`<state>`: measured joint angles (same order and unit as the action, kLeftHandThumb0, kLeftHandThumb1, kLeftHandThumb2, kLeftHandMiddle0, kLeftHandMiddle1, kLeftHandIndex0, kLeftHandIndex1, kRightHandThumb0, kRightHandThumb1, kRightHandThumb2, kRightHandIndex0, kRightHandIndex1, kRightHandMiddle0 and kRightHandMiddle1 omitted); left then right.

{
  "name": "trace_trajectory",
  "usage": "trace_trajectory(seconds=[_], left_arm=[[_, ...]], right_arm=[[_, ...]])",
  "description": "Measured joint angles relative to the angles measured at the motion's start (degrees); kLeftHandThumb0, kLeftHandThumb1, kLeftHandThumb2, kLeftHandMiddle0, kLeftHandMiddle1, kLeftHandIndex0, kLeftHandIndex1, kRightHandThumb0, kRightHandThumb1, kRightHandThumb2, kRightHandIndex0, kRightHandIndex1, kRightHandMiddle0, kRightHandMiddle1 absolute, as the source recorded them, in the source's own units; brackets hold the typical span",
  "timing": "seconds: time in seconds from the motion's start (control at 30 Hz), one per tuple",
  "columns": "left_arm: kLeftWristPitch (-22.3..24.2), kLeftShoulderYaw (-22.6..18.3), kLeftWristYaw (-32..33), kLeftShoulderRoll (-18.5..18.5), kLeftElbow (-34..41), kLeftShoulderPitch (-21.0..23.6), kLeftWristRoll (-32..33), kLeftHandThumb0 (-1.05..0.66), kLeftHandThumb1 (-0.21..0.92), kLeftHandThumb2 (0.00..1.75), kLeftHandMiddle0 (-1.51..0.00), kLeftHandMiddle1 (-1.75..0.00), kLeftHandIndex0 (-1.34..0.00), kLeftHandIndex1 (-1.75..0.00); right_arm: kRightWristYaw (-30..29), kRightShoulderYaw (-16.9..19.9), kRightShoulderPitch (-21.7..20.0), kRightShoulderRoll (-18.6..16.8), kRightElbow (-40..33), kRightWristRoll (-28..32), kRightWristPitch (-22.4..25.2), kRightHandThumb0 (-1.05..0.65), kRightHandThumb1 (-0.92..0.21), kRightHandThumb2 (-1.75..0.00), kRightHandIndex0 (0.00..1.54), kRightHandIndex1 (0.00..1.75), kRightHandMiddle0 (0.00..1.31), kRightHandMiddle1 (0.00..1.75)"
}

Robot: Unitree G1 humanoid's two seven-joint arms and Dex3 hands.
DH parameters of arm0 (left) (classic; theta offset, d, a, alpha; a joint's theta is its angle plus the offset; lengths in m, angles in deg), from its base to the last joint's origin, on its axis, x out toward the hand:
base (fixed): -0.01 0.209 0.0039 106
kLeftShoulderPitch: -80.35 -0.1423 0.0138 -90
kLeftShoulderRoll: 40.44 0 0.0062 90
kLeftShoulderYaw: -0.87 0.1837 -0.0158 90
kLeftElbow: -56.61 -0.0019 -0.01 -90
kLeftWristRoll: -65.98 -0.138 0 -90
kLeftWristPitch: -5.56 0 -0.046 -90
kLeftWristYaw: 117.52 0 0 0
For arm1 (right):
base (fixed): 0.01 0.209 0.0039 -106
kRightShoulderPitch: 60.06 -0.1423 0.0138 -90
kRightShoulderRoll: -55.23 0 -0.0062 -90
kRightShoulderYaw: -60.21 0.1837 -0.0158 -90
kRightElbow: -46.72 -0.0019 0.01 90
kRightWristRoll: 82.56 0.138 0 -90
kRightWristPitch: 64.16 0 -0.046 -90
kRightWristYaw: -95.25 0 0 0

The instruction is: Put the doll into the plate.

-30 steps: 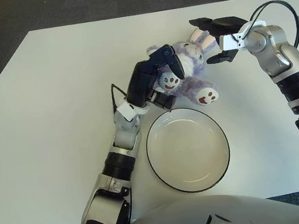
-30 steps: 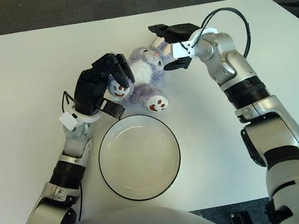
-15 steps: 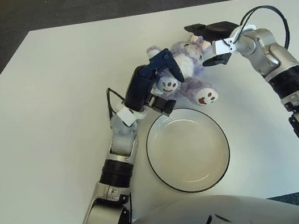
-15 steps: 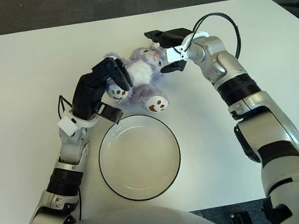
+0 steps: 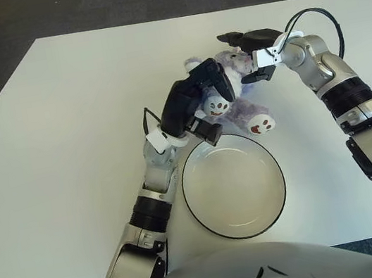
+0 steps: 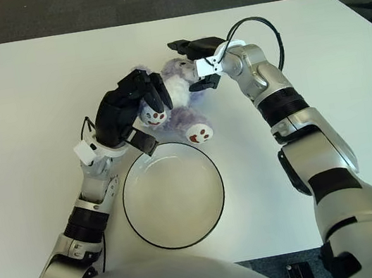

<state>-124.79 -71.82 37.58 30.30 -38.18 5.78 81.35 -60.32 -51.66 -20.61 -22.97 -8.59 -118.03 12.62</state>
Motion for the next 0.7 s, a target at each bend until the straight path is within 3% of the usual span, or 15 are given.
trace_trajectory(seconds=[0.7], left_arm=[[-1.5,-1.2,-2.2,-3.1,-2.2,0.2,0.8,-0.01,0.23,1.42,-0.56,-1.75,-0.56,-1.73]], right_arm=[[-0.9,-2.3,-0.4,-0.6,3.6,0.0,-3.2,0.03,-0.13,-1.24,0.20,0.43,0.00,0.00]])
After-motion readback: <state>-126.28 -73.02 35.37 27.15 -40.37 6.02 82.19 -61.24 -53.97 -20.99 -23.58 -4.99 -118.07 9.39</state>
